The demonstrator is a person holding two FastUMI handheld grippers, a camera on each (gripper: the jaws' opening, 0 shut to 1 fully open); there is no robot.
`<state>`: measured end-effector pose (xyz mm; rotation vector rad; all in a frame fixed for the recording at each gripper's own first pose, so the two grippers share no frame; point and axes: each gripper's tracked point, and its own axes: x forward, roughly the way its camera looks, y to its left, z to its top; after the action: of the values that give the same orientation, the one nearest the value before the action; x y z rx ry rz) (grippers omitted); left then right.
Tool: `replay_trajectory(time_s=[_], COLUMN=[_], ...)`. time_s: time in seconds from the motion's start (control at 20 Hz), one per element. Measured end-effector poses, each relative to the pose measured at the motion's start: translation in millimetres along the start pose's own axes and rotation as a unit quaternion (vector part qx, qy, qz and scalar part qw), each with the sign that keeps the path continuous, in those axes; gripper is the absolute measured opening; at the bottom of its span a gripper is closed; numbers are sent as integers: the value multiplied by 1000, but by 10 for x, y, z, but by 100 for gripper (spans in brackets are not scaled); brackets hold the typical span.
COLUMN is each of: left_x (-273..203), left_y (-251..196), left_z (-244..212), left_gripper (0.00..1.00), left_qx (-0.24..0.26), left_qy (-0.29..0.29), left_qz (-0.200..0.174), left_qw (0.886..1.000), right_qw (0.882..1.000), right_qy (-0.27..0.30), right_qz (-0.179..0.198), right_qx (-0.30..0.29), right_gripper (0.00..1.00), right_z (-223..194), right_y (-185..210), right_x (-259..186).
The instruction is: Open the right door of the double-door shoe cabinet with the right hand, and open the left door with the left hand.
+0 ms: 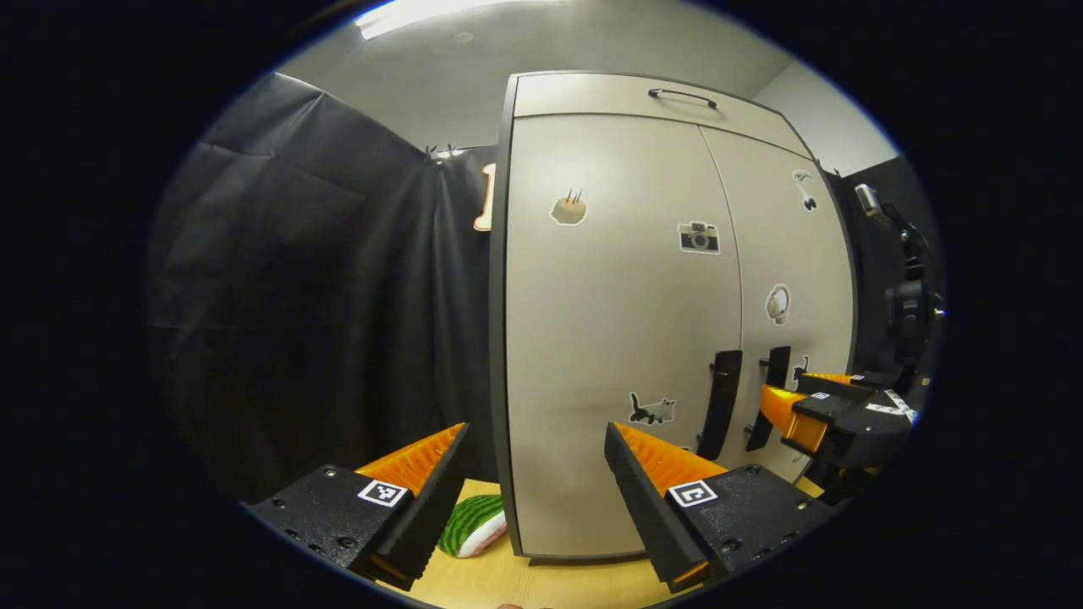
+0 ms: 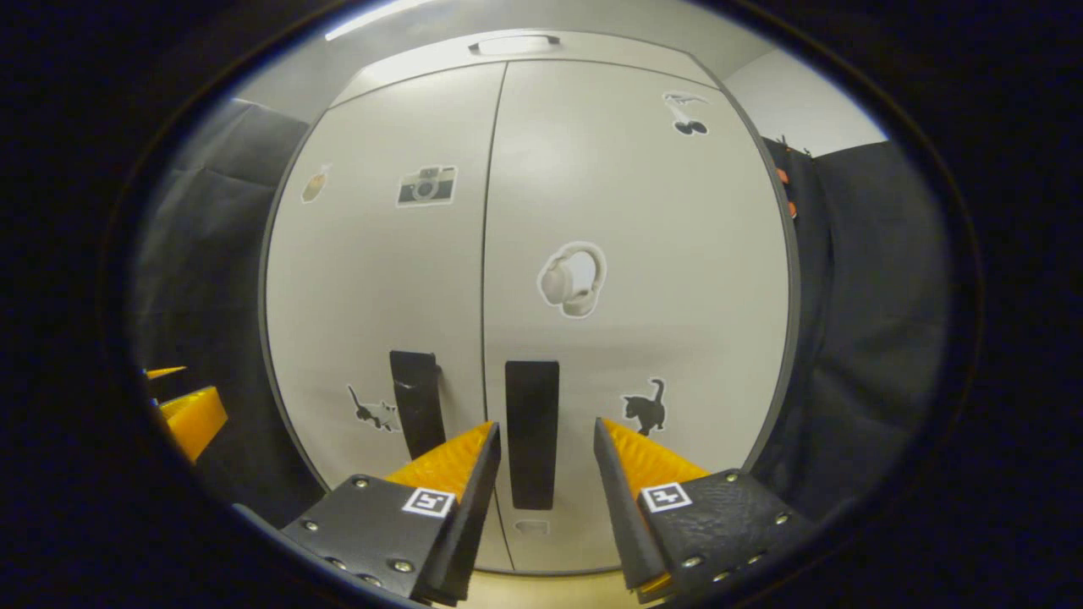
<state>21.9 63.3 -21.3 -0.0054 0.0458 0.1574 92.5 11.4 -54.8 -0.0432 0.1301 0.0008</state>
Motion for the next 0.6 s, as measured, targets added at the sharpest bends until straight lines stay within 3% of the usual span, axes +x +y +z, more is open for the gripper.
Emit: replay_trajectory(time_s=[0.25, 0.3, 0.35, 0.4, 0.55, 0.6], left_x=[16, 13, 15, 21, 4, -10], left_y=[93, 103, 118, 128, 160, 167], left_z=[-19, -19, -19, -21, -17, -16], left_gripper=[96, 96, 96, 96, 96, 96], left_qx=[-4, -5, -4, -4, -7, -8], left_qy=[2, 2, 3, 2, 2, 2], left_qz=[15, 16, 17, 19, 21, 22], left_qw=[1000, 1000, 1000, 1000, 1000, 1000], right_qw=[1000, 1000, 1000, 1000, 1000, 1000], right_qy=[11, 2, -1, -2, -4, 0], right_qz=[11, 0, 2, 0, -6, -8], right_qx=[-8, -7, -1, -1, 8, 6], right_gripper=[64, 66, 43, 36, 36, 28], right_z=[-102, -81, -66, -49, -45, -77], right_y=[100, 62, 77, 82, 78, 73], right_x=[136, 158, 130, 164, 170, 202])
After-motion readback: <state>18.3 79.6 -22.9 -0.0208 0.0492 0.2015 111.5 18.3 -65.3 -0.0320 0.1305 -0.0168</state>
